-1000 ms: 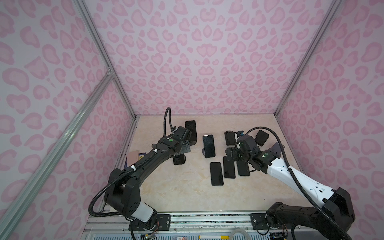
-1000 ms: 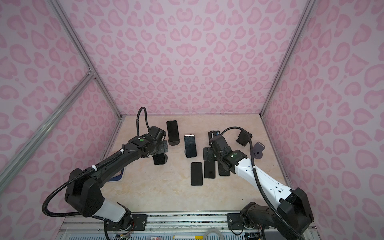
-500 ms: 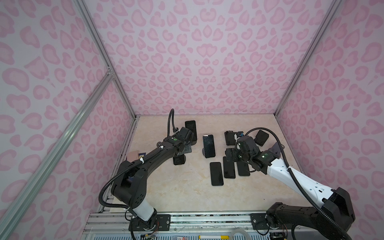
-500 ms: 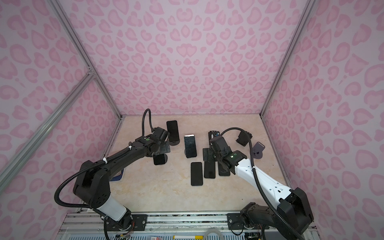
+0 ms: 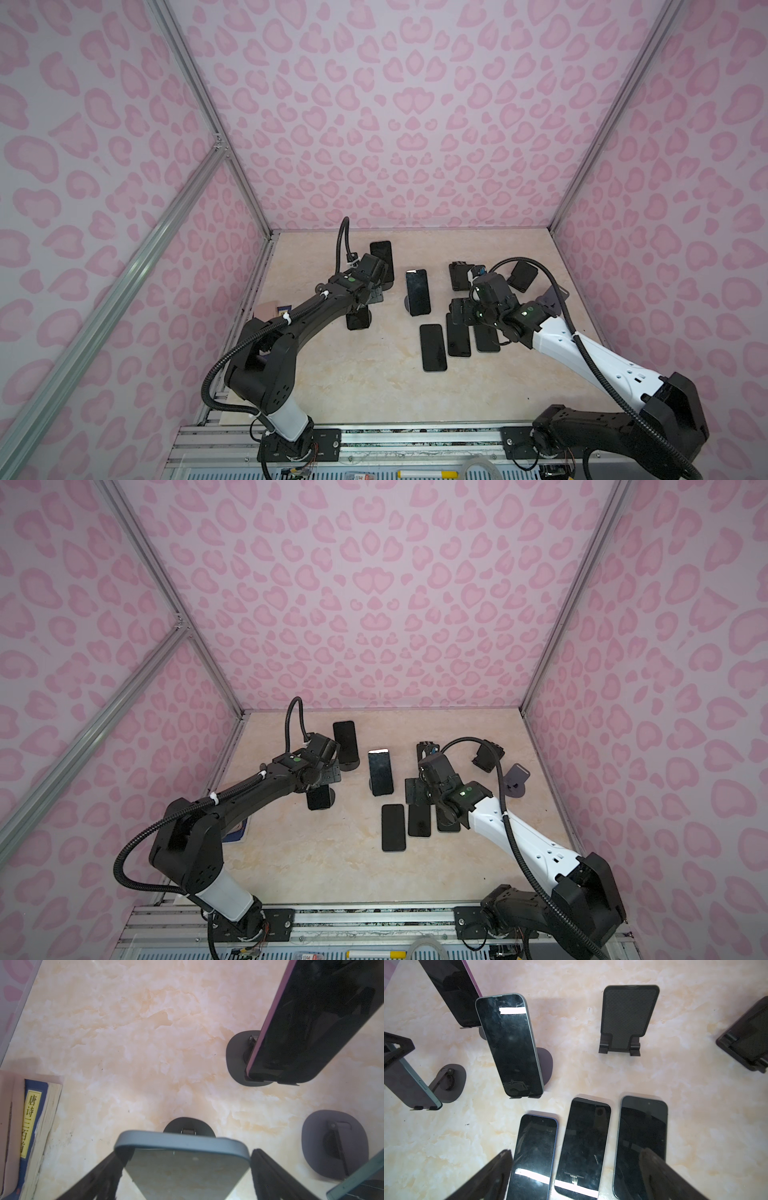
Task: Remove the phone from the phone stand
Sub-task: 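Lower the left gripper and close it on the teal-framed phone's top edge, then lift the teal-framed phone off its stand and carry it toward the flat phones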
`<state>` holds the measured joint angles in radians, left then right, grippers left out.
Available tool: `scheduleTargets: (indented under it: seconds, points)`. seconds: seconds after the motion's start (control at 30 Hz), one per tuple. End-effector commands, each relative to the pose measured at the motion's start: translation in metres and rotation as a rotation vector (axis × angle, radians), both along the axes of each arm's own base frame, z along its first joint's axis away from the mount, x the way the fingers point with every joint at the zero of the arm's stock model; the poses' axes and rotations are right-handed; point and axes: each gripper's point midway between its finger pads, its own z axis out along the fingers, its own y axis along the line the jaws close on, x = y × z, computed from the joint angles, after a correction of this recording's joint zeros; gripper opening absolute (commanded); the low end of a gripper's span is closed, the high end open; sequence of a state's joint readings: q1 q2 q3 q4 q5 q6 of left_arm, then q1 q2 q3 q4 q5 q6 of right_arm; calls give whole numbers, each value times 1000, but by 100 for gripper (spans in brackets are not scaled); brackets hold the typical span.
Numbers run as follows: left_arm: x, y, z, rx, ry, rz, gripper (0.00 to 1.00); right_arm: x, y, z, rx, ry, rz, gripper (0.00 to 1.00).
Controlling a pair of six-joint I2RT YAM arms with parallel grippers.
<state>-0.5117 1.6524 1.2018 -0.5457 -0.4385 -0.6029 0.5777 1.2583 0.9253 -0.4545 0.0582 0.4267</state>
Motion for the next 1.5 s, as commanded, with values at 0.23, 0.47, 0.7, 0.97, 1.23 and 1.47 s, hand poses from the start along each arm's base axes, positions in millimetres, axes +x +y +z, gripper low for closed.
scheduleTargets:
  seconds: [0.23,0.47,0.7,0.97,1.23,1.47]
  points:
    - [14,6,4,-11,-56,-10,90,2,0,4,-2,-11,3,98]
    - [16,4,-1,0,-48,-38,84,1,1,3,9,-3,2,98]
    - [15,7,-2,15,-53,-31,75,3,5,4,19,-1,10,98]
    - [10,7,12,-12,-83,-37,68,3,7,0,30,9,8,97]
    - [5,3,49,-62,-143,-65,66,5,11,2,55,5,2,97]
    - [-13,-3,80,-99,-192,-106,64,4,25,3,136,10,40,97]
